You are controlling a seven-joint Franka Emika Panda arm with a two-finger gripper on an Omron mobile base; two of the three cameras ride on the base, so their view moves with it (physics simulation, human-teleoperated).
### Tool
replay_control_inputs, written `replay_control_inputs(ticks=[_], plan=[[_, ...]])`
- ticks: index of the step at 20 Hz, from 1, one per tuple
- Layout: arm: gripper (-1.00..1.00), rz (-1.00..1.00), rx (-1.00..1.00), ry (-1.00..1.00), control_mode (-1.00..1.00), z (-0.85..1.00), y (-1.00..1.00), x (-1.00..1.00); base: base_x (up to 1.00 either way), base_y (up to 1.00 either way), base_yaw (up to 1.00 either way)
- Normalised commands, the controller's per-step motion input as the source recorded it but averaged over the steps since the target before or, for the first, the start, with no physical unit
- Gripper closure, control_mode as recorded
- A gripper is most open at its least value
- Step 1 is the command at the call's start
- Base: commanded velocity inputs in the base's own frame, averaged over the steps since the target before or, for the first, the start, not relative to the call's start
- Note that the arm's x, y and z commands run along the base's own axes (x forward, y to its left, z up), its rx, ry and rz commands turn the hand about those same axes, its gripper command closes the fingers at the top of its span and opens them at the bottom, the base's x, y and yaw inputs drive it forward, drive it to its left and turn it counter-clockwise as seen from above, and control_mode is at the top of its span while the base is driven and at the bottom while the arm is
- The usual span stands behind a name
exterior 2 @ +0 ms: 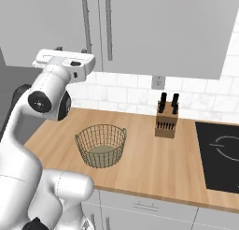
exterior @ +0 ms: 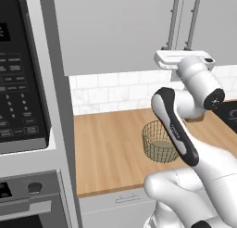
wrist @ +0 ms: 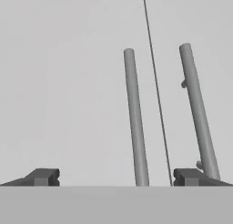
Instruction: Open the cabinet, pick up the bread from the cabinet and place it in the basket. Then move the basket to the dining counter.
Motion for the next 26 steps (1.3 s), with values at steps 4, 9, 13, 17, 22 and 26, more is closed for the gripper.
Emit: replay_control_inputs(ticks=[4,9,13,17,22,26], plan=[[-1.00,0.00,0.04,-0.14,-1.00,0.02,-0.01,0.38,0.00,0.00,0.00],[-1.00,0.00,0.00,-0.04,-1.00,0.07,-0.22,0.26,0.00,0.00,0.00],[-1.00,0.00,0.00,0.00,-1.00,0.11,-0.36,0.37,0.00,0.00,0.00],[-1.00,0.00,0.00,0.00,-1.00,0.05,-0.06,0.25,0.00,0.00,0.00],[-1.00,0.00,0.00,0.00,-1.00,0.00,0.00,0.35,0.00,0.00,0.00],[-1.00,0.00,0.00,0.00,-1.00,0.00,0.00,0.31,0.00,0.00,0.00]])
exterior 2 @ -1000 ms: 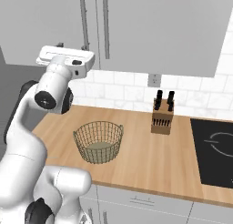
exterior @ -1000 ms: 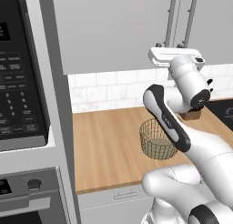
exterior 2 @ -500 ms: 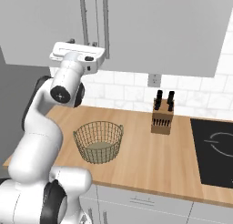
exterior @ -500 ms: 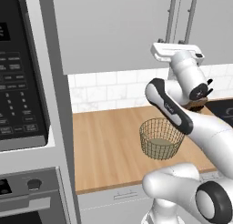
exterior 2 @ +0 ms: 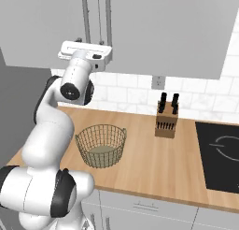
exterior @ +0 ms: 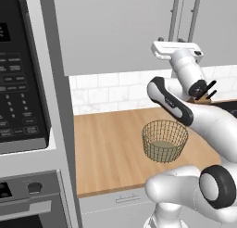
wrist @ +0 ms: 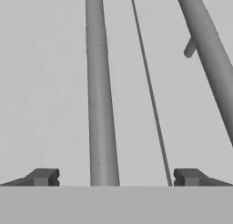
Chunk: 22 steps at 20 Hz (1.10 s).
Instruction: Open the cabinet, pick up the bread from the cabinet and place it in the basket. Then move the basket to the dining counter.
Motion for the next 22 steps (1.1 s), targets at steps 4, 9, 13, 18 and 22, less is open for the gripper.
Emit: replay_control_inputs(ticks=[4,9,13,18,22], plan=[[-1.00,0.00,0.00,0.00,-1.00,0.00,0.06,0.26,0.00,0.00,0.00],[1.00,0.00,0.00,0.00,-1.00,0.00,0.12,0.24,0.00,0.00,0.00],[1.00,0.00,0.00,0.00,-1.00,0.00,0.00,0.00,0.00,0.00,0.00],[1.00,0.00,0.00,0.00,-1.00,0.00,0.00,0.00,0.00,0.00,0.00],[1.00,0.00,0.00,0.00,-1.00,0.00,0.11,-0.42,0.00,0.00,0.00]])
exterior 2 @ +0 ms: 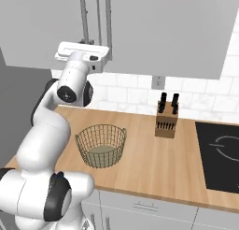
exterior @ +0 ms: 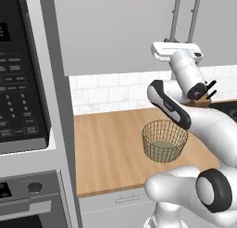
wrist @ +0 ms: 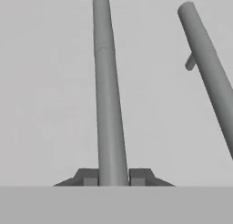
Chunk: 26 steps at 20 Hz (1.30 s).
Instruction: Open the cabinet, pick up the bread from the cabinet and place it in the basket. Then move the basket to the dining counter.
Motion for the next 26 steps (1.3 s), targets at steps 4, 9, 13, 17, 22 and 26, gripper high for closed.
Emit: replay_control_inputs(ticks=[4,9,13,17,22,26], plan=[[1.00,0.00,0.00,0.00,-1.00,0.00,0.28,-0.85,0.00,0.00,0.00],[1.00,0.00,0.00,0.00,-1.00,0.03,0.33,-0.91,0.00,0.00,0.00],[1.00,0.00,0.00,0.00,-1.00,0.09,0.41,-0.84,0.00,0.00,0.00],[1.00,0.00,-0.01,0.00,-1.00,0.02,0.50,-0.87,0.00,0.00,0.00],[1.00,0.00,-0.02,0.00,-1.00,0.00,0.56,-0.88,0.00,0.00,0.00],[1.00,0.00,-0.02,0.00,-1.00,0.00,0.57,-0.84,0.00,0.00,0.00]])
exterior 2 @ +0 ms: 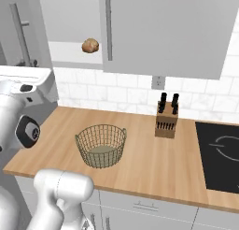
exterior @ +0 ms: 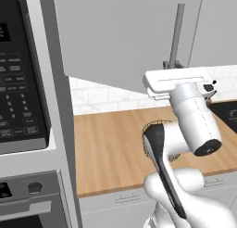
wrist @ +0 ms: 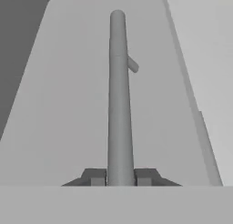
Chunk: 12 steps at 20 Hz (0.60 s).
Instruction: Open the cabinet, pick up the bread from the cabinet and place it in the basket. Then move the basket to the dining counter.
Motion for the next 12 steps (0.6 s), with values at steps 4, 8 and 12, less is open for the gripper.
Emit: replay_control_inputs(ticks=[4,8,12], plan=[[1.00,0.00,-0.03,0.00,-1.00,0.01,0.58,-0.77,0.00,0.00,0.00],[1.00,0.00,-0.03,0.00,-1.00,0.01,0.55,-0.59,0.00,0.00,0.00],[-1.00,0.00,-0.03,0.00,-1.00,0.00,0.45,-0.41,0.00,0.00,0.00]])
